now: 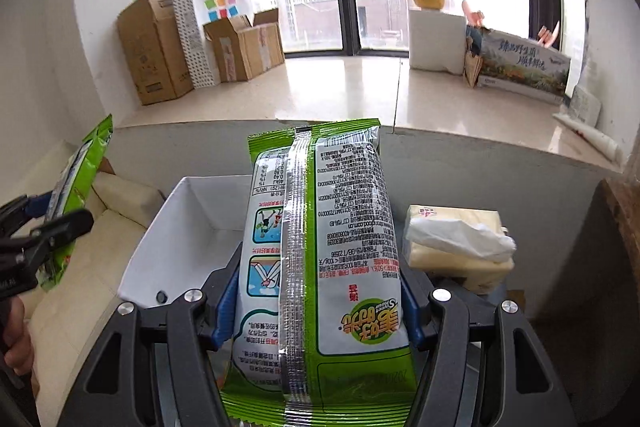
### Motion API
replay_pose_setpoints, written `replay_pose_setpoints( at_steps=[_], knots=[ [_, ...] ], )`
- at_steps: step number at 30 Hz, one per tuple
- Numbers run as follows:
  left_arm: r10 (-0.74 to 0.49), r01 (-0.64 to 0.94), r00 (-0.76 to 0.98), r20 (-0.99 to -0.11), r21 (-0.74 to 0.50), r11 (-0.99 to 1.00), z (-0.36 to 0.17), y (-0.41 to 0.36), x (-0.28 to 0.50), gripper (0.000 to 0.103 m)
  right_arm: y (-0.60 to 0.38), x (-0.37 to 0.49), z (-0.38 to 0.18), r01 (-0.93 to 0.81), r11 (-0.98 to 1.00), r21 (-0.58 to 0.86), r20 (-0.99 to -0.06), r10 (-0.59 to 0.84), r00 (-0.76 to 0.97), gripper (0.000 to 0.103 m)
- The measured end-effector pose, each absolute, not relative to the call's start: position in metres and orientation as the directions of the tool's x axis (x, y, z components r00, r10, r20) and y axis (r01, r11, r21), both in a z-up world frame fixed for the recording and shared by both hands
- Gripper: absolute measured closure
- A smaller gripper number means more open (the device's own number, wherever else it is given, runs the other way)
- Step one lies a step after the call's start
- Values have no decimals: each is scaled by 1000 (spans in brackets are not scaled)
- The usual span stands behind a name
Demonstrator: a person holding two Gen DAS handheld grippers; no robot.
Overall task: Organize snacks
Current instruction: 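Carry both green noodle packets into the white box and open both grippers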
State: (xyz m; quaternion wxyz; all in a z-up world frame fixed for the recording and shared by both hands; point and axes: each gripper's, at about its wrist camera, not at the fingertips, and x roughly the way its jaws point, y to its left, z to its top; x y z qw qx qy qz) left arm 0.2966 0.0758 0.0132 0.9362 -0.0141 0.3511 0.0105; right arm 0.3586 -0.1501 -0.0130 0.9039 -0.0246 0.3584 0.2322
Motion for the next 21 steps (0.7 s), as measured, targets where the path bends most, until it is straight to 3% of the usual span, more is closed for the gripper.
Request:
replay_pose_setpoints(
  at_steps=[3,5,7,14,19,21],
  knots=[
    [-25,0,710,-704,-36,999,-12,73,317,18,-143,376,-33,-408,902,144,-692,386,610,32],
    [-20,2,679,-734,-26,1000,-32,71,327,0,-140,384,-48,-394,901,181,-717,395,575,27],
    [-20,6,660,-751,-21,1000,-45,72,333,0,-136,384,-53,-390,902,183,-715,395,577,8],
    [-18,-13,688,-725,-37,999,-45,85,310,0,-136,363,-43,-423,895,144,-665,404,628,5],
    [-26,-2,743,-668,-41,999,-33,80,271,0,-159,334,-26,-459,837,299,-567,542,620,0],
    [45,-38,761,-647,26,999,-32,71,250,0,-159,321,-27,-495,805,327,-599,582,550,0]
  ],
)
